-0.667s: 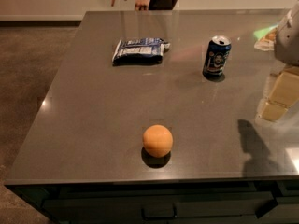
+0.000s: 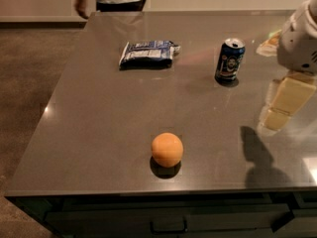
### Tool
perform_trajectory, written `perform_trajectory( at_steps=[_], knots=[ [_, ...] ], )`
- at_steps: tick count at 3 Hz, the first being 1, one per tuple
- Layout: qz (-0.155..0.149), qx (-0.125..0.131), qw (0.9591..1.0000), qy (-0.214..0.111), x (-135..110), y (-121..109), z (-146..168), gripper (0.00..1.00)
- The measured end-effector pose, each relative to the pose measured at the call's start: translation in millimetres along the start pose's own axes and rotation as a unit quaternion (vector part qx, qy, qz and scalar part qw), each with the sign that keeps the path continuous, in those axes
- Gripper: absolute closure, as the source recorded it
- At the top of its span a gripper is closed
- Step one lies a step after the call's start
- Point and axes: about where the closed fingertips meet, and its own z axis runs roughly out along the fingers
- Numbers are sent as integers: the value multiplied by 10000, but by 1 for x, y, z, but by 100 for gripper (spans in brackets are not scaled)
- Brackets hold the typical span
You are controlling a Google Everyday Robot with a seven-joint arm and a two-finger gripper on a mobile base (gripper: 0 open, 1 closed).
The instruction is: Move orange near blue chip bag
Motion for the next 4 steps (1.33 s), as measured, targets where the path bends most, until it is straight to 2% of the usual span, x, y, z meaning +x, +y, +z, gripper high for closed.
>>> perform_trajectory(
  at_steps=[1, 3, 4],
  knots=[
    [-204, -230, 9987, -408, -30, 15, 15, 0],
    [-592, -696, 9888, -1179, -80, 63, 49, 0],
    [-734, -742, 9844, -1417, -104, 82, 66, 0]
  ],
)
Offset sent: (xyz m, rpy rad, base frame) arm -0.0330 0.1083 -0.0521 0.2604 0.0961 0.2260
